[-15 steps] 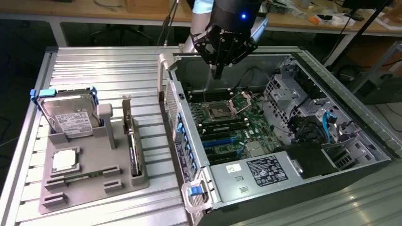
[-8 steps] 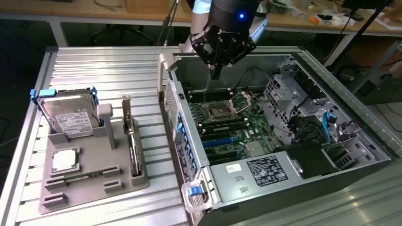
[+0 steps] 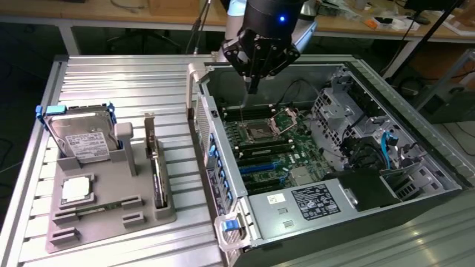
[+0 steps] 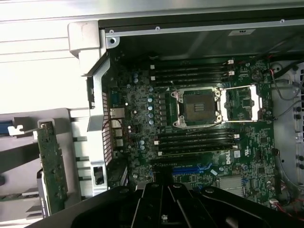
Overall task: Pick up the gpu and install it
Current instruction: 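Reach for the gpu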
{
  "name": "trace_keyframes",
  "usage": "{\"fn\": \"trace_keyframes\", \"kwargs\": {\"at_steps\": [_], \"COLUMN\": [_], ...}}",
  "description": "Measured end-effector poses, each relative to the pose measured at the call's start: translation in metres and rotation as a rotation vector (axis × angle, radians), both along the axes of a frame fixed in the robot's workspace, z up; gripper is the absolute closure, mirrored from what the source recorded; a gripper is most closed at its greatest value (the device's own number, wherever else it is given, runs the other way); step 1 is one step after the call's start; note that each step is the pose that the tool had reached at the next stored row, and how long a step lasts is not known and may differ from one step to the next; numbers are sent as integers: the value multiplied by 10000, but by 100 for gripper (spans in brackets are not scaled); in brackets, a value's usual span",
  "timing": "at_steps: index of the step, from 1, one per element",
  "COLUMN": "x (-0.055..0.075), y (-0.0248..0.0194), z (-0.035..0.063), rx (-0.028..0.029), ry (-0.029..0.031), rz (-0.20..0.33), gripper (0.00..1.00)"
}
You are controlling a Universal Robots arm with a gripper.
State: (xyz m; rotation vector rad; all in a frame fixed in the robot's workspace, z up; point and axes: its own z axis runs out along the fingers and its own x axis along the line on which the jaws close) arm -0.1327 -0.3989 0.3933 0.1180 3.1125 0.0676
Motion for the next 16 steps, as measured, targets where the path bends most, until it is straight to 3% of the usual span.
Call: {"fn": "trace_keyframes", "kwargs": {"at_steps": [16], "x": [-82], "y": [0], "z": [0], "rx": [0], "ry": [0], "rz": [0], "gripper": [89]}}
